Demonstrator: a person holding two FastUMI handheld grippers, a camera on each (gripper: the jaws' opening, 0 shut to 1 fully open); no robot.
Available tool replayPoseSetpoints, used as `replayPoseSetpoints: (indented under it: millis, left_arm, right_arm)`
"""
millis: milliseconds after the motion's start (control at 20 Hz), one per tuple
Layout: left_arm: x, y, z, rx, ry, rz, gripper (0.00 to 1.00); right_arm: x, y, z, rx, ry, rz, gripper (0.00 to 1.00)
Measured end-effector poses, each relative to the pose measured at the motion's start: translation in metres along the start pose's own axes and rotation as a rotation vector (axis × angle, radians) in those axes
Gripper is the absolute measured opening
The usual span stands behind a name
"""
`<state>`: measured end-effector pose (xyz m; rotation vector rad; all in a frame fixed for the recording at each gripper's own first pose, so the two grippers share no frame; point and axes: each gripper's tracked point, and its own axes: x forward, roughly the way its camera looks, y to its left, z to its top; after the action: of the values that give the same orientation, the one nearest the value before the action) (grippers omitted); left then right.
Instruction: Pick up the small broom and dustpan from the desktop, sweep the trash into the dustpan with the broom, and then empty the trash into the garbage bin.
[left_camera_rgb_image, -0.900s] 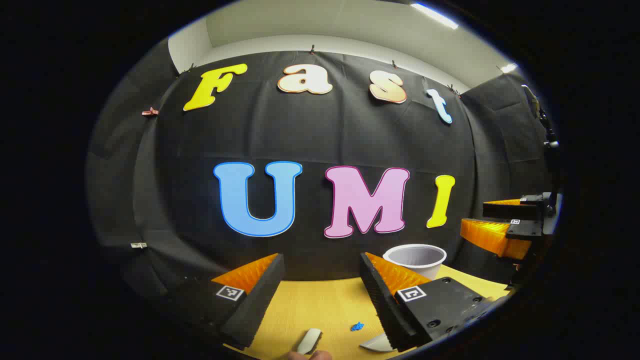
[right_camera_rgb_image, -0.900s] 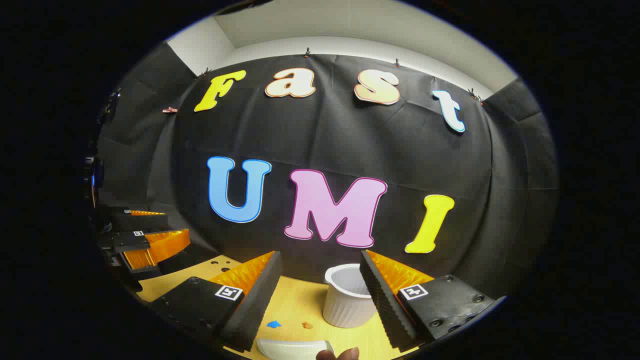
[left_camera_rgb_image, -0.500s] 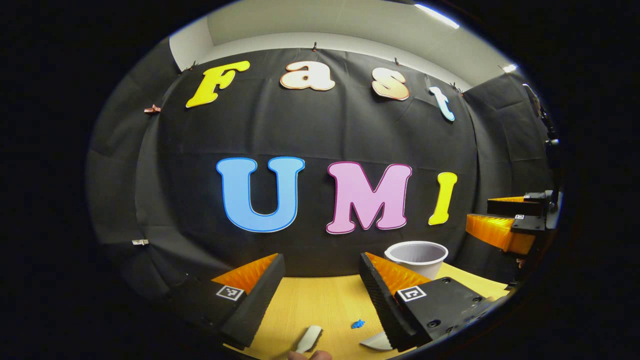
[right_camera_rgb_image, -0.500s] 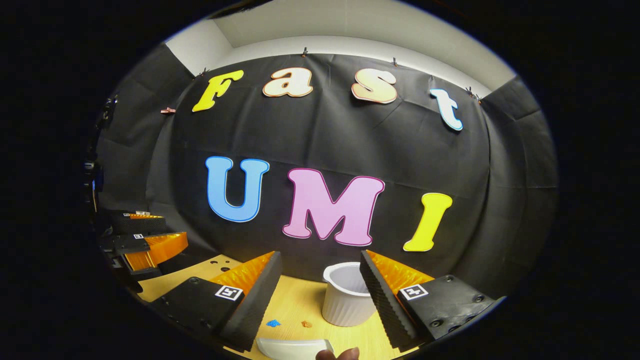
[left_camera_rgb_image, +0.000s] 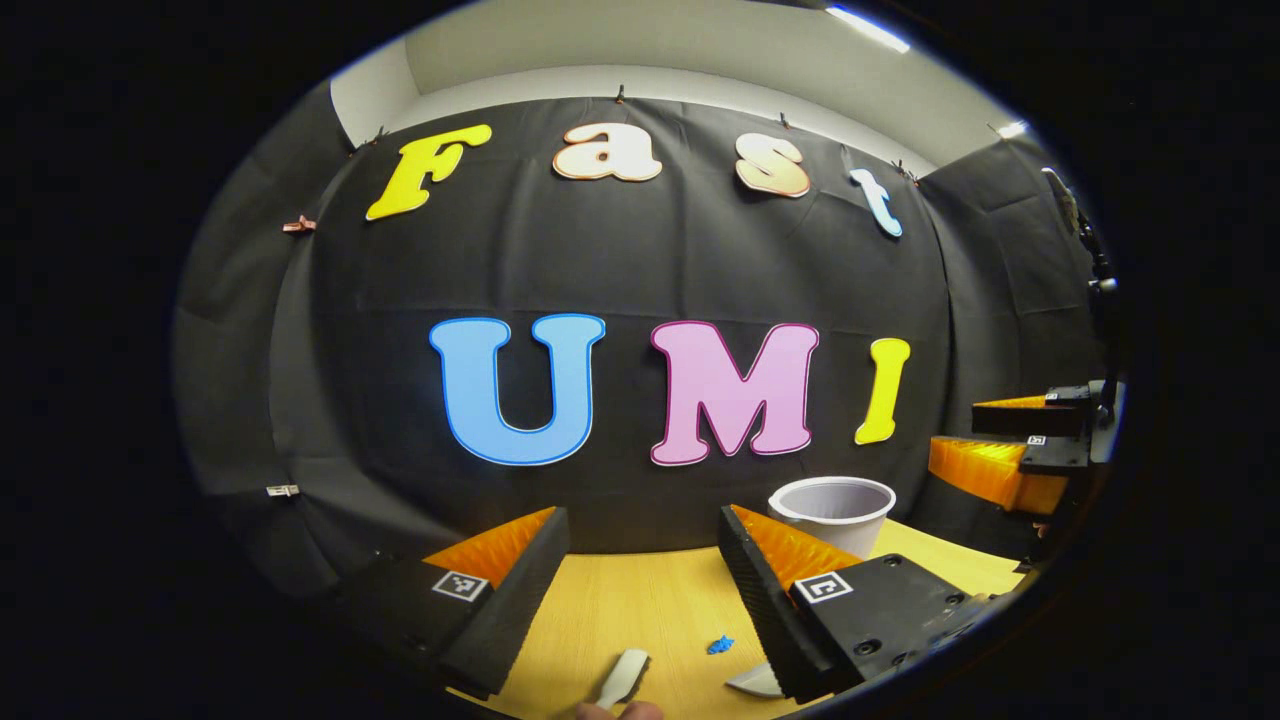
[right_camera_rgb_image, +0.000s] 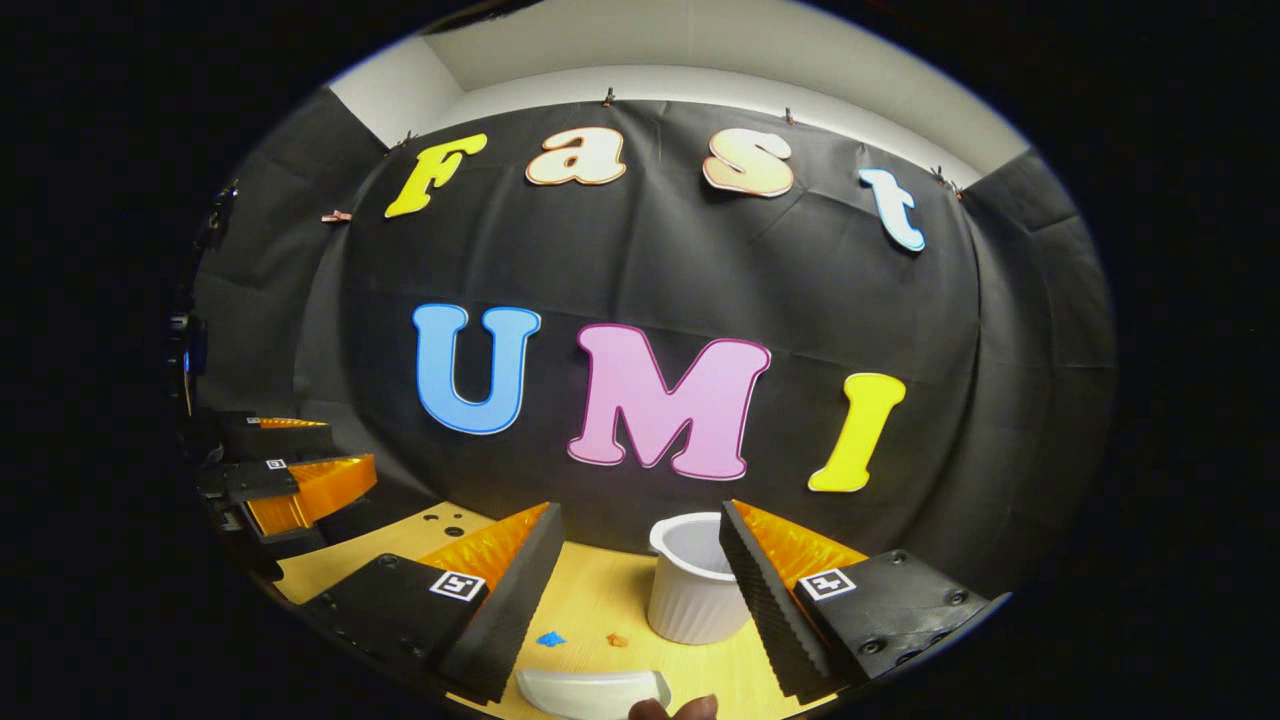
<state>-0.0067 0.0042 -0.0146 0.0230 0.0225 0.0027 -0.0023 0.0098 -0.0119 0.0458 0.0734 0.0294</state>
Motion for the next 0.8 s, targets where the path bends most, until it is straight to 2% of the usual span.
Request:
replayPoseSetpoints:
  millis: [150,350,500,650,800]
  left_arm:
    - [-0.001,0.005,-0.010,0.006,0.019,0.011,0.95]
    - [-0.004,0.012,-0.025,0.041,0.039,0.031,0.95]
    - [-0.008,0.013,-0.040,0.034,0.064,0.039,0.95]
    - [-0.011,0.016,-0.047,0.038,0.082,0.052,0.94]
    - [-0.014,0.019,-0.054,0.043,0.094,0.063,0.94]
  right_arm:
    - [-0.007,0.012,-0.049,-0.026,0.172,0.069,0.98]
    - [-0.031,0.015,-0.125,-0.054,0.407,0.112,0.98]
    - [-0.055,0.021,-0.195,-0.010,0.618,0.148,0.98]
    - [-0.080,0.018,-0.259,0.022,0.817,0.153,0.97]
    - [-0.097,0.021,-0.313,0.082,0.968,0.160,0.97]
